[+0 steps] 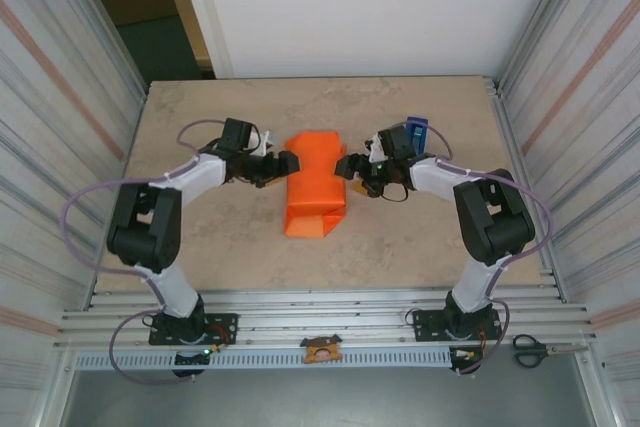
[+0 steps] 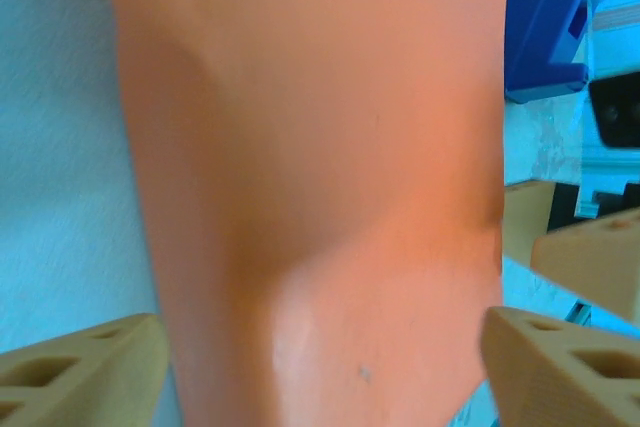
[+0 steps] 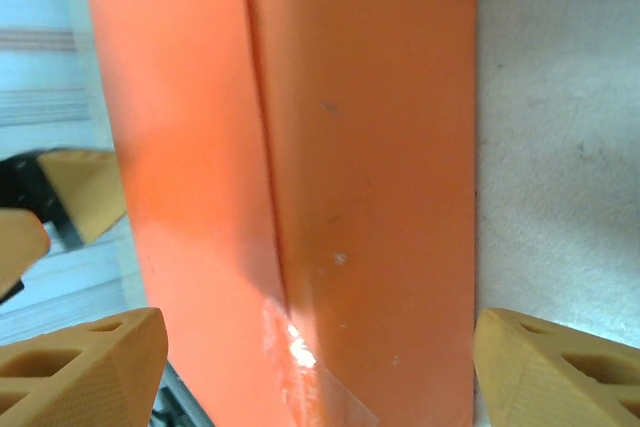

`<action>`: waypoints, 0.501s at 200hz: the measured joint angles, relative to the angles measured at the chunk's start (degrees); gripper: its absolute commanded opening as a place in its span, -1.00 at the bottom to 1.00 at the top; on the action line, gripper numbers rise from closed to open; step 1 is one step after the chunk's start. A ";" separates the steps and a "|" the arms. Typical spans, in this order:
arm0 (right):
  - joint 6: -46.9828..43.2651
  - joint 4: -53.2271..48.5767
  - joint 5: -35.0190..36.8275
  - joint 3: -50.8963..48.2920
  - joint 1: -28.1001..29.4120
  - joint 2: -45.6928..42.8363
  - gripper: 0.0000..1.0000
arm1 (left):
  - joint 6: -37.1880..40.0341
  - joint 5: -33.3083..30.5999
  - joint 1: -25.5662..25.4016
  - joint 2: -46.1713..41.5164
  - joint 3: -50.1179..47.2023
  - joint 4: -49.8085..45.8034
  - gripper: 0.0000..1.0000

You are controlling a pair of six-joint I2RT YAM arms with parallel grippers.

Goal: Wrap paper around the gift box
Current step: Rotate the gift box at the center of the table.

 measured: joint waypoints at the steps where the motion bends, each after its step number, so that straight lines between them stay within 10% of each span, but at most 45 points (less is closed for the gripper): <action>1: -0.15 -0.24 0.20 0.22 0.09 0.00 0.60 | 0.26 -0.17 0.07 -0.42 -0.42 0.11 0.29; 32: -2.80 -4.98 3.04 4.50 1.88 0.55 0.62 | -0.74 -1.27 2.40 -9.01 -8.87 1.27 -0.19; 100: -5.77 -11.50 5.05 9.88 3.63 5.99 0.64 | -3.54 -1.03 4.35 -12.81 -20.39 3.28 -0.45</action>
